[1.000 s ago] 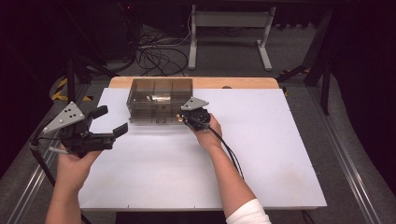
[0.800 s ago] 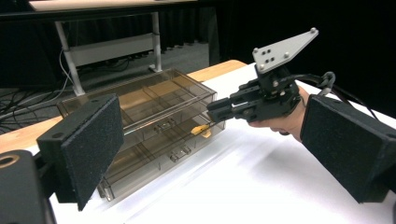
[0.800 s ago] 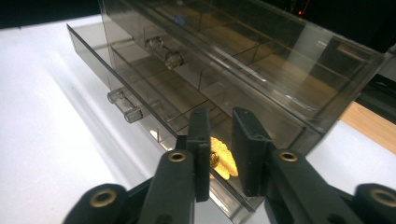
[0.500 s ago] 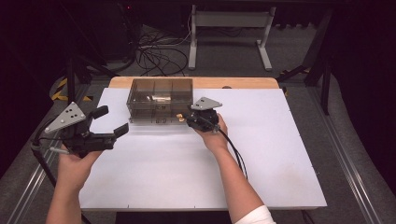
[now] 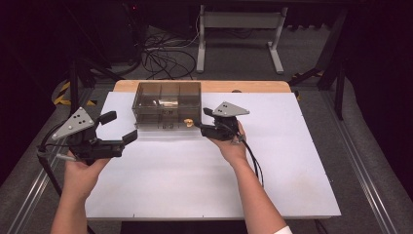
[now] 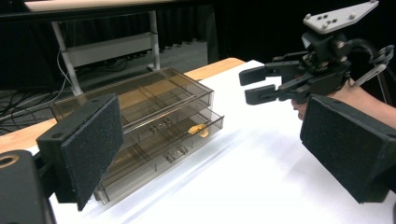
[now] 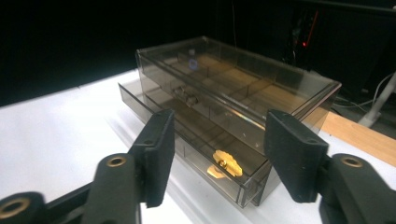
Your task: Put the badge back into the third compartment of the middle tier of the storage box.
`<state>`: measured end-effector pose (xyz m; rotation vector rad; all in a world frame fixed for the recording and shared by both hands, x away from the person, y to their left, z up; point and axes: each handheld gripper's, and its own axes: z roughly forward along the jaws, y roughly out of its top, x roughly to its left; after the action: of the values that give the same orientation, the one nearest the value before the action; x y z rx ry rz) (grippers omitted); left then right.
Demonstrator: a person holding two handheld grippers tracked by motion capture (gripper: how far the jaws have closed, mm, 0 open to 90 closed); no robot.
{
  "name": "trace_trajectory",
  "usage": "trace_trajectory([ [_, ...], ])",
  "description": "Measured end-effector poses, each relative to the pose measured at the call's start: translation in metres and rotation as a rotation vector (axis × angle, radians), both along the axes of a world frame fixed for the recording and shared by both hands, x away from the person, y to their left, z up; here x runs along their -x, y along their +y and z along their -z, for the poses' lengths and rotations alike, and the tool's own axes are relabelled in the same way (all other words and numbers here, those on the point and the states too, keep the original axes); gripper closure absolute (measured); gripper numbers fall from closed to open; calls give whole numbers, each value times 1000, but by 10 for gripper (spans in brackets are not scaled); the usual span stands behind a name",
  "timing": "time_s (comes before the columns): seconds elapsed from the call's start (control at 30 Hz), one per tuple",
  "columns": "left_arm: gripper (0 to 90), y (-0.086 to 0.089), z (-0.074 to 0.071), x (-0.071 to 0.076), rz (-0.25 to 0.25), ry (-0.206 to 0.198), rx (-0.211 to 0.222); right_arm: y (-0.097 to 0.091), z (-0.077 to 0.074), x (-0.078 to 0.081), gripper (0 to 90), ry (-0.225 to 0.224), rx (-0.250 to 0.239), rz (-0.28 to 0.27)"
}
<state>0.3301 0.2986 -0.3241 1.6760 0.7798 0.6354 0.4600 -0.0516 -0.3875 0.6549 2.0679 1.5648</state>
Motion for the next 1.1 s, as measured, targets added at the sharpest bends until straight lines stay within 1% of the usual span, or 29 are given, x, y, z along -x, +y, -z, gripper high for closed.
trace_trajectory([
  [0.13, 68, -1, 0, 0, 3, -4, 1, -8, -7, 6, 355, -18, -8, -6],
  [0.2, 68, -2, 0, 0, 4, -8, 1, -13, -10, 10, 332, -27, -21, -9],
  [0.3, 68, -2, 0, 0, 3, -11, 1, -19, -15, 16, 297, -33, -44, -15],
  [0.43, 68, -3, 1, 0, 4, -10, 3, -25, -19, 23, 245, -42, -51, -22],
  [0.7, 67, -5, 1, 0, 4, -20, -1, -44, -24, 35, 159, -38, -86, -9],
  [0.83, 66, -5, 1, 1, 2, -20, 1, -52, -25, 39, 135, -41, -94, 1],
  [1.1, 63, -5, 2, 0, 0, -24, -7, -63, -26, 45, 99, -43, -107, 0],
])
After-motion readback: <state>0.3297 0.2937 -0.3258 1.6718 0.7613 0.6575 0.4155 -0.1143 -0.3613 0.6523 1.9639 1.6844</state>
